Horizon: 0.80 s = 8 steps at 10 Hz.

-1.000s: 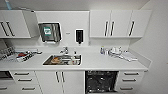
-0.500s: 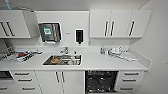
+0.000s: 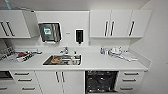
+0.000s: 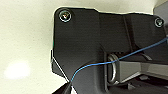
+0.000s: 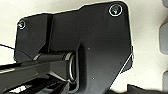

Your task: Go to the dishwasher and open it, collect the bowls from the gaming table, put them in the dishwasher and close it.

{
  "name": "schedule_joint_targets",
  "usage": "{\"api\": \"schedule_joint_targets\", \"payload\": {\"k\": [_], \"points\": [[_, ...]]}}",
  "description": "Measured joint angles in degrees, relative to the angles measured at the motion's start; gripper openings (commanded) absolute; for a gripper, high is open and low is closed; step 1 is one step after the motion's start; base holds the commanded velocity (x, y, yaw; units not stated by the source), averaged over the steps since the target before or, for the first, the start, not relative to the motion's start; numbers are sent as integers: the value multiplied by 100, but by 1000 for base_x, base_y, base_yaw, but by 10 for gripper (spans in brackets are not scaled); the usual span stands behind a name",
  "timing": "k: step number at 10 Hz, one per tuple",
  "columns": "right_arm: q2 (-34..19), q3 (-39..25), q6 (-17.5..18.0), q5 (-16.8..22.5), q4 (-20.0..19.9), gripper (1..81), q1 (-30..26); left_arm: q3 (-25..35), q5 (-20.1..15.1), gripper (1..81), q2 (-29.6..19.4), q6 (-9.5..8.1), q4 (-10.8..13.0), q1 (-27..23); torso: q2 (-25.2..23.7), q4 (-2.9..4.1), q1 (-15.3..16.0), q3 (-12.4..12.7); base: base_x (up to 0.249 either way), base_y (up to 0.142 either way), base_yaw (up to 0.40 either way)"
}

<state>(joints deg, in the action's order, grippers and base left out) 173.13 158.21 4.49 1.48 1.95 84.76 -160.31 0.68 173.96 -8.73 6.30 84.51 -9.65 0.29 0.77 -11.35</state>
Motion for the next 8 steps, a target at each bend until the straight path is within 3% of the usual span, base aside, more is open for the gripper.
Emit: {"api": "schedule_joint_targets", "payload": {"k": [2, 8], "points": [[0, 0, 0, 0, 0, 811, 0, 0, 0, 811, -1, 0, -2, 0, 0, 0, 0, 0, 0, 0, 65], [-9, 6, -2, 23, 17, 811, 77, -2, 85, 811, -61, -2, -5, -17, 0, 0, 0, 0, 0, 0, 338]]}}
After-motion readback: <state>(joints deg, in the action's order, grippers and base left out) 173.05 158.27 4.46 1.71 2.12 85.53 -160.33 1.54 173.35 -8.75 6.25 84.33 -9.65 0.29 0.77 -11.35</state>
